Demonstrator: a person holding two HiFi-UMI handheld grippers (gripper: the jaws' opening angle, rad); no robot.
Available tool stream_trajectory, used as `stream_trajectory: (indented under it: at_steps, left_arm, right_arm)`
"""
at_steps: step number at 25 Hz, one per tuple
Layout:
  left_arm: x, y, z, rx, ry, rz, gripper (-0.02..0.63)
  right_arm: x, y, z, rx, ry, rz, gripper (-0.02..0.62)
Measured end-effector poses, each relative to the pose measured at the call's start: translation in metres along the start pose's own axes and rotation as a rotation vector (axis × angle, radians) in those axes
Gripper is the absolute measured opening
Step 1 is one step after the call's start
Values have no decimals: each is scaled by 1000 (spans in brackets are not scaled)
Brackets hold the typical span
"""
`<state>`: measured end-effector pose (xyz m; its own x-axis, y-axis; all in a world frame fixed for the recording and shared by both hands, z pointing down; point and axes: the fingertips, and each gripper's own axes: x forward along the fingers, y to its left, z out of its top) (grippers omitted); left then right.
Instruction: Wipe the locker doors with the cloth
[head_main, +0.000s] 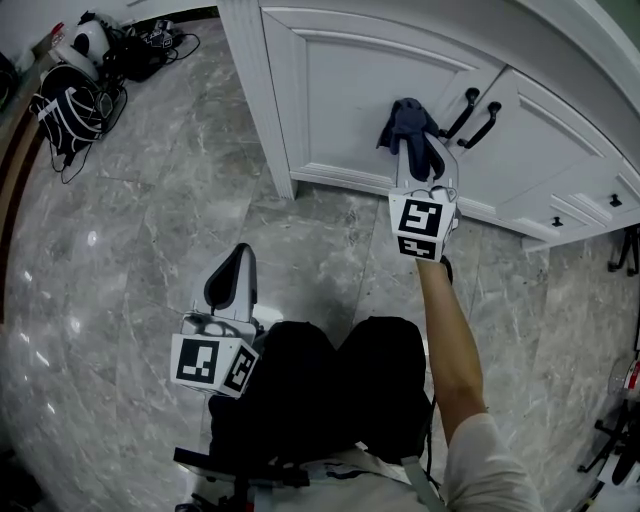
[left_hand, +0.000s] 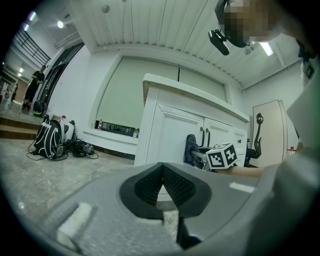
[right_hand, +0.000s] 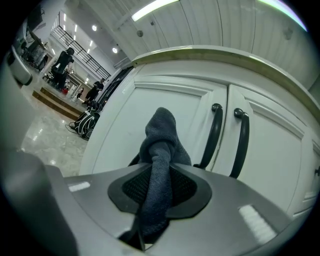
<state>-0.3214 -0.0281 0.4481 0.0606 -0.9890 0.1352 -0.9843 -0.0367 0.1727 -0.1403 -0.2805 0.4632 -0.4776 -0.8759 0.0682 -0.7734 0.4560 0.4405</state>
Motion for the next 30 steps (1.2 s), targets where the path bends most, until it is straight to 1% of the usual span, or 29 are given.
stream_trajectory:
  at_steps: [3,10,13,17,20,22,24,26,27,30]
  left_arm:
    - [-1,3,-1,0,2,7,2]
    - [-4,10,-4,-2,8,19,2]
    - [-4,12,-5,-2,11,25,2]
    - [-3,12,-7,-5,12,26,2]
    - [-2,15,-7,-5,12,33,2]
    - [-3,20,-8,-15,16,30,2]
    - [-5,21,-9,-32,20,11,2]
    - [-7,22,-9,-50,31,3,2]
    - [-9,25,-6,-45,31,8,2]
    - [-19,41,3,-15,2,45,2]
  right_arm:
    - [1,5,-14,9,22,1,83]
    - [3,29,-62,13,101,31,83]
    - [6,35,-73,30,109,33,83]
    - [9,37,-71,44,93,36,83]
    - [16,51,-70,48,97,56,83]
    - [20,65,-61,30,98,85,83]
    - [18,74,-52,11,111,105,83]
    - [16,79,-43,25,102,97,83]
    - [19,84,-35,33,93,96,83]
    - [36,113,-11,24,61,133,83]
